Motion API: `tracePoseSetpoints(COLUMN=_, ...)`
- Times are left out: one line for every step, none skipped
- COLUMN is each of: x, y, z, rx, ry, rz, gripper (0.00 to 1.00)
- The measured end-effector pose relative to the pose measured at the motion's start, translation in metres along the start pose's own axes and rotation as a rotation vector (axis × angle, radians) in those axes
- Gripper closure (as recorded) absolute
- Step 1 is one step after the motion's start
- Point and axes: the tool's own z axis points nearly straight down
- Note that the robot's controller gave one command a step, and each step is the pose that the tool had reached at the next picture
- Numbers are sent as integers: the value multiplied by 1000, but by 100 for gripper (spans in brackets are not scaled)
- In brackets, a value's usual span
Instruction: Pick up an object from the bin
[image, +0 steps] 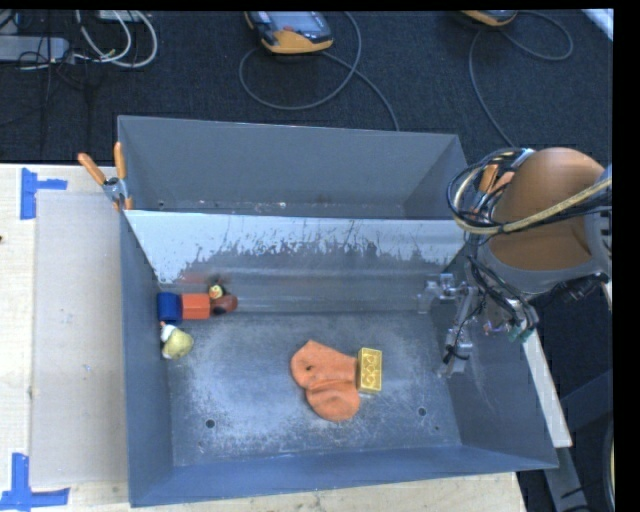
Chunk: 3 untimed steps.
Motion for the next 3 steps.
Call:
tracePoseSetpoints(x=-2, y=0, z=-5, rx=1, ry=-7, rz=-2, gripper=0)
tracePoseSetpoints(x=-15, y=29, z=37, rx=3, ry=-12, rz=1, gripper=0)
tracePoseSetpoints(x=-22, y=54, z=74, rx=-1, ry=-1, rz=-123, gripper=0)
